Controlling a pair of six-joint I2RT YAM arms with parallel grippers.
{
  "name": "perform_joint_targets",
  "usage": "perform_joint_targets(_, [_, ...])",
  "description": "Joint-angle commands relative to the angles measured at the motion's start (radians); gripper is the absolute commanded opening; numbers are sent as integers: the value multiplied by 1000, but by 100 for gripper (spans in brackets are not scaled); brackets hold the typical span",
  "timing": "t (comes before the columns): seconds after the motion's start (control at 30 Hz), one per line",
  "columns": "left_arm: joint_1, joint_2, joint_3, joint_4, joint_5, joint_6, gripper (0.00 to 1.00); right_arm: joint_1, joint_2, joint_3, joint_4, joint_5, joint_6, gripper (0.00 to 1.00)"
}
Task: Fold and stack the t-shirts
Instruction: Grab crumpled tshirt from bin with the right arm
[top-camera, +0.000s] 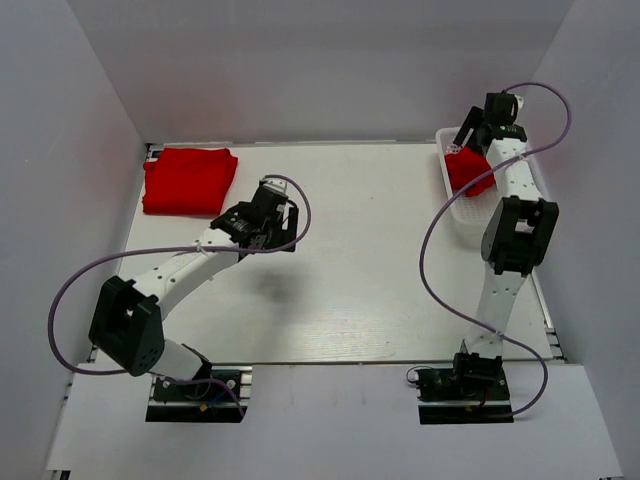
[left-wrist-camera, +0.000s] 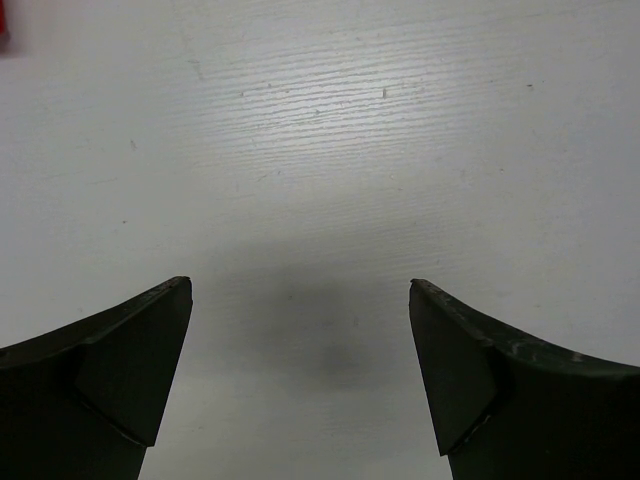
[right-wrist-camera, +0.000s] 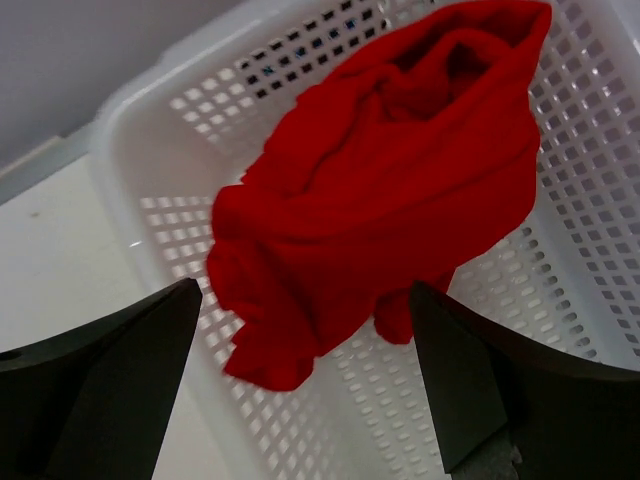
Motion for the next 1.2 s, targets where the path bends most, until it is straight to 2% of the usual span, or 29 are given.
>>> perform_joint_targets(0.0, [11,17,54,-22,14,14,100,-34,87,117,-106,-6,-2,90])
perform_joint_targets(0.17, [11,43,65,-44,2,14,100,-78,153,91,-9,-58,21,90])
perform_joint_targets(0.23, [11,43,65,-44,2,14,100,-89,199,93,20,-110,33,84])
perform_joint_targets(0.33, [11,43,65,-44,2,14,100,-97,224,93,22,-155,69,52])
perform_joint_targets(0.37, [11,43,65,-44,2,14,100,-98,207,76,29,-149,71,33])
perform_joint_targets(0.43, [11,43,65,-44,2,14,100,-97,181,6,92,-143,82,15])
perform_joint_targets(0.47, [11,43,65,-44,2,3,100,-98,121,-13,114,-140,77,3])
perform_joint_targets(0.5, [11,43,65,-44,2,3,100,-101,103,-30,140,-141,71,0])
perform_joint_targets(0.8, [11,-32,42,-33,21,-6,100,-111,-177,-37,125,-63,-27,0])
perform_joint_targets(0.9, [11,-62,22,-24,21,-29,100,-109,-274,-30,120,-84,-71,0])
perform_joint_targets(1.03, [11,-98,2,-33,21,-49,100,-100,-367,31,83,-240,-130,0])
perform_joint_targets(1.1, [11,-108,2,-45,21,-75,100,-94,-384,68,59,-382,-133,0])
perform_joint_targets(1.13, [11,-118,2,-57,11,-75,100,-92,-410,91,56,-502,-139,0])
perform_joint_targets(1.17, [11,-118,-7,-57,11,-86,100,-89,-419,102,56,-535,-137,0])
